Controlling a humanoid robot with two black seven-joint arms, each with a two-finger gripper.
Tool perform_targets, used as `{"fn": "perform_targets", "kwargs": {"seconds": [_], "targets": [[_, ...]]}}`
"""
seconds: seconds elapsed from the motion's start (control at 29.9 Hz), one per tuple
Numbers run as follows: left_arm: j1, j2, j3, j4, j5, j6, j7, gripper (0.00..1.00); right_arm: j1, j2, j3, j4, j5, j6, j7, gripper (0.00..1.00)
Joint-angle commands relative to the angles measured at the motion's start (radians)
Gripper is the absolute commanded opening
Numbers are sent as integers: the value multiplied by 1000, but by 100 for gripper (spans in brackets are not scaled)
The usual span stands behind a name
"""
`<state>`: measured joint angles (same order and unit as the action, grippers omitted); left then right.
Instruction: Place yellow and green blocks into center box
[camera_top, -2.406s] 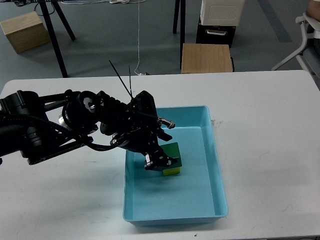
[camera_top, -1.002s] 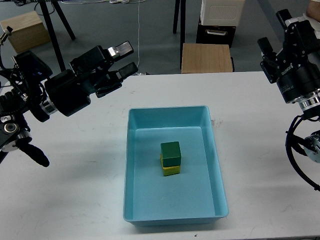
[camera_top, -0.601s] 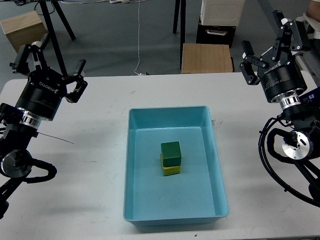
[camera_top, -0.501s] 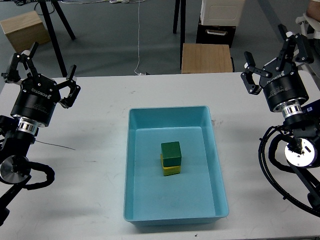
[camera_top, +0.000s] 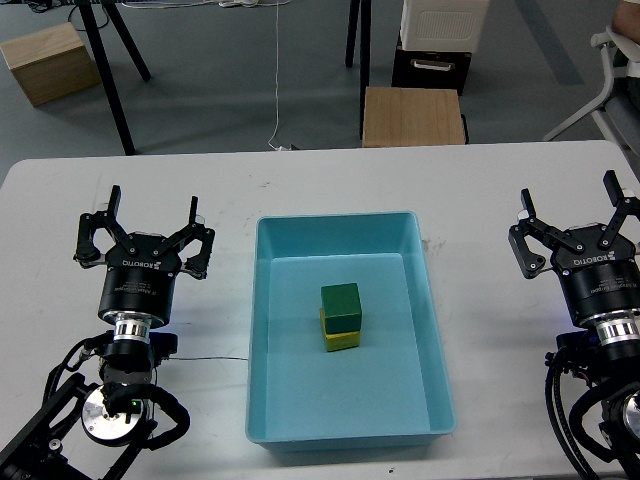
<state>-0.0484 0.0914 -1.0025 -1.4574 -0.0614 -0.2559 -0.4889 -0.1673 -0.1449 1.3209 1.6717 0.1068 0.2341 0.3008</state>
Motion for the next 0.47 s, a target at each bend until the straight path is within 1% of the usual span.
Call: {"fn": "perform_targets", "kwargs": {"seconds": [0.0, 0.13, 0.43], "targets": [[4, -4, -4, 0, 0, 3, 0, 100, -23, 19, 20, -1, -1, 1, 1, 99], [28, 1, -14, -1, 0, 0, 0, 100, -44, 18, 41, -3, -2, 2, 1, 99], [41, -4, -28, -6, 0, -2, 0, 100, -75, 19, 43, -6, -2, 16, 1, 99]]}}
